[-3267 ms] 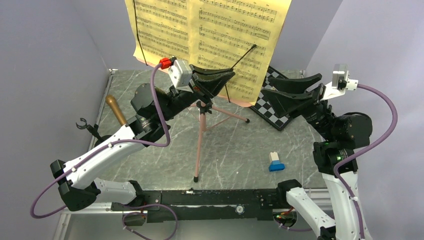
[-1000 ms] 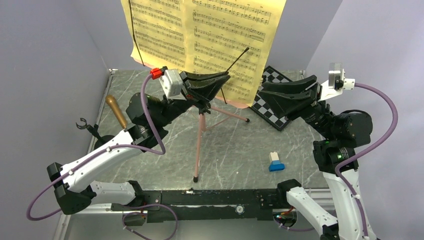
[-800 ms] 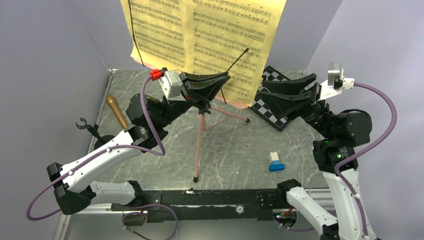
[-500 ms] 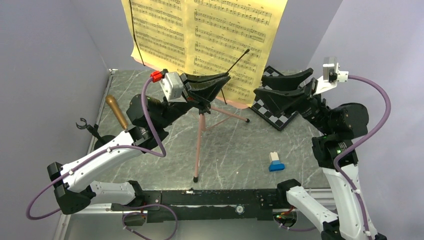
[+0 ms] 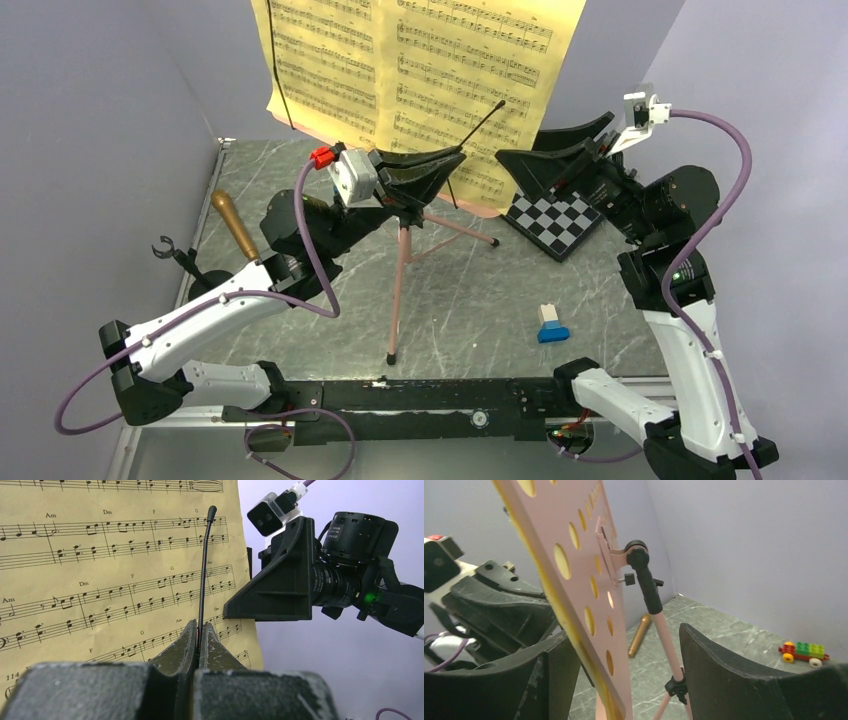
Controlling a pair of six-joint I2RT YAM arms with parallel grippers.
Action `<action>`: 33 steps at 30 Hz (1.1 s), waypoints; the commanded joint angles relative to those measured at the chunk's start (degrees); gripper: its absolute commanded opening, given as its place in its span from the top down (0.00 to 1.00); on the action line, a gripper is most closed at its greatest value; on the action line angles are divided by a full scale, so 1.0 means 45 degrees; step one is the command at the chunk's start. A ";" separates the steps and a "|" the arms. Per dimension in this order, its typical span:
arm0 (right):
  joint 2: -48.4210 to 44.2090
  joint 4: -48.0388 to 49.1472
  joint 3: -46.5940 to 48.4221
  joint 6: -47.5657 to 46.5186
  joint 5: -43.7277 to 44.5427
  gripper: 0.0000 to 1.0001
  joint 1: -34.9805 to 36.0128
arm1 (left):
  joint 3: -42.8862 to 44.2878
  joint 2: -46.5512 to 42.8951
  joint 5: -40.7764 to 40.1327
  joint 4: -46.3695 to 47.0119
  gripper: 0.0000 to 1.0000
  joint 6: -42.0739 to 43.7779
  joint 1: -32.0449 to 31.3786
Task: Pack up the instrument practice props
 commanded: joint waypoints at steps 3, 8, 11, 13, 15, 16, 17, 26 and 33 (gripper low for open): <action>-0.0532 -0.1302 0.0305 -0.0888 0.2185 0.27 0.0172 | 0.0383 0.0013 -0.0132 0.0254 1.00 0.0601 -0.0207; -0.1003 -0.1640 0.0219 -0.1233 0.2819 0.27 0.0177 | 0.0361 0.0024 -0.0508 0.0172 1.00 0.0790 -0.0206; -0.1150 -0.1793 0.0203 -0.1344 0.2990 0.28 0.0172 | 0.0319 -0.0011 -0.0663 0.0154 1.00 0.0871 -0.0207; -0.1267 -0.1842 0.0172 -0.1359 0.3043 0.28 0.0172 | 0.0318 -0.0011 -0.0719 0.0104 1.00 0.0943 -0.0207; -0.1345 -0.2056 0.0266 -0.1413 0.3162 0.28 0.0172 | 0.0292 -0.0025 -0.0777 0.0069 1.00 0.0993 -0.0207; -0.1389 -0.2158 0.0293 -0.1472 0.3260 0.28 0.0172 | 0.0273 -0.0027 -0.0798 0.0055 1.00 0.1027 -0.0205; -0.1465 -0.2222 0.0303 -0.1516 0.3338 0.30 0.0174 | 0.0254 -0.0037 -0.0810 0.0062 1.00 0.1037 -0.0207; -0.1188 -0.1328 0.0530 -0.1179 0.1840 0.25 0.0172 | 0.0322 0.0083 -0.0667 -0.0042 1.00 0.1025 -0.0207; -0.0412 -0.0662 0.1117 -0.0671 0.1087 0.38 0.0173 | 0.0233 0.0016 -0.0650 -0.0122 1.00 0.1019 -0.0207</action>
